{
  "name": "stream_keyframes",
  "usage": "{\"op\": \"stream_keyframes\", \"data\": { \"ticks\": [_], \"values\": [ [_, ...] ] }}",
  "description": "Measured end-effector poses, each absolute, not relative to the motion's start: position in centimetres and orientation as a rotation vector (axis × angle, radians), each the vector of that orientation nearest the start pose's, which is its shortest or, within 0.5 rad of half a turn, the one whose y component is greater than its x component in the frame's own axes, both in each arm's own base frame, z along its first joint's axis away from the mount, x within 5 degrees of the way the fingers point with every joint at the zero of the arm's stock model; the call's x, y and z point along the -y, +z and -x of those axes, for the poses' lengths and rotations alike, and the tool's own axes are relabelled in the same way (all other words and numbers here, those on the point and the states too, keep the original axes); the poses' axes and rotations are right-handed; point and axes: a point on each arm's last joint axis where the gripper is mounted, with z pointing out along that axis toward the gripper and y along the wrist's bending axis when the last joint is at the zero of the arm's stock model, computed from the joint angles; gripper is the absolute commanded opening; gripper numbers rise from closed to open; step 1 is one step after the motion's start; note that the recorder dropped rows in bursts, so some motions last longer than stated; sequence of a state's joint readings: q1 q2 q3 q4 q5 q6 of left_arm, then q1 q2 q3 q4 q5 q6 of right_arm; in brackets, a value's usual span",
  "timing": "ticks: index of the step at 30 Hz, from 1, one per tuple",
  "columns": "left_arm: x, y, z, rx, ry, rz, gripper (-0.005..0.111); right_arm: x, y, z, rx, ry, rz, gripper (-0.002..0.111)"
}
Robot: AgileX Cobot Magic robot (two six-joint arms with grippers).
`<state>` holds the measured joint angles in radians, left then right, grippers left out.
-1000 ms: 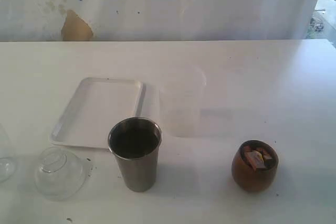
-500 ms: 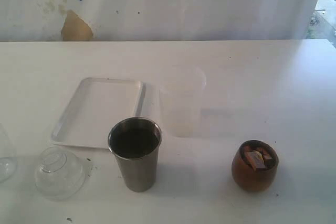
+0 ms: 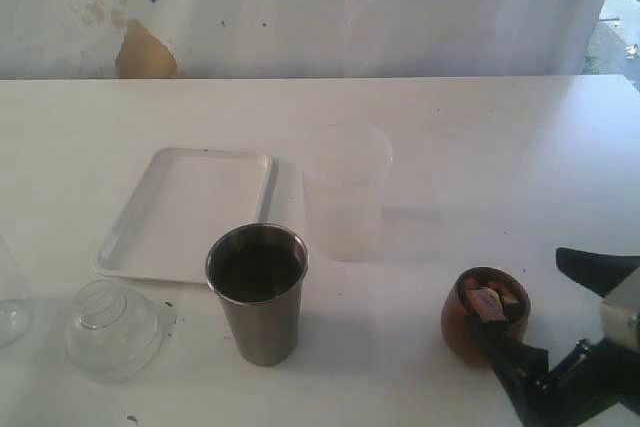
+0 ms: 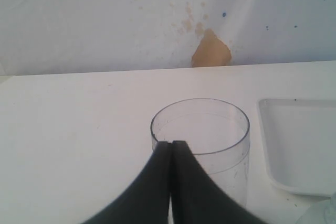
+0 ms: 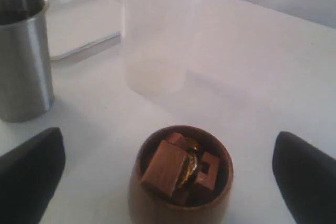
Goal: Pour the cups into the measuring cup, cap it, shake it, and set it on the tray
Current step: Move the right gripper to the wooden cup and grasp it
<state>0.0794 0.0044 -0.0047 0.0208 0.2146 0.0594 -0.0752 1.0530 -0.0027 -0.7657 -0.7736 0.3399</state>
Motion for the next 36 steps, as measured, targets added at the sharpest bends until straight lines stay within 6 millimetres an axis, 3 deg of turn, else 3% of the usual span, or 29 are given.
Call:
{"op": "stream_keyframes", "data": {
  "ticks": [3, 15, 29, 36],
  "values": [
    [-0.5, 19.5, -5.6, -1.699, 0.123, 0.003, 0.0, -3.0, 15.5, -14.3, -1.864, 0.247, 0.438, 0.104],
    [-0.5, 19.5, -5.6, -1.699, 0.123, 0.003, 0.0, -3.2, 12.6, -15.6, -1.955, 0.313, 0.474, 0.104],
    [-0.5, 19.5, -5.6, -1.699, 0.123, 0.003, 0.0, -3.2, 10.1, -18.8, -2.018, 0.389, 0.435, 0.104],
    [-0.5, 19.5, -5.6, -1.699, 0.123, 0.003, 0.0, -3.2, 9.9, -19.6, -1.992, 0.422, 0.402, 0.104]
  ]
}}
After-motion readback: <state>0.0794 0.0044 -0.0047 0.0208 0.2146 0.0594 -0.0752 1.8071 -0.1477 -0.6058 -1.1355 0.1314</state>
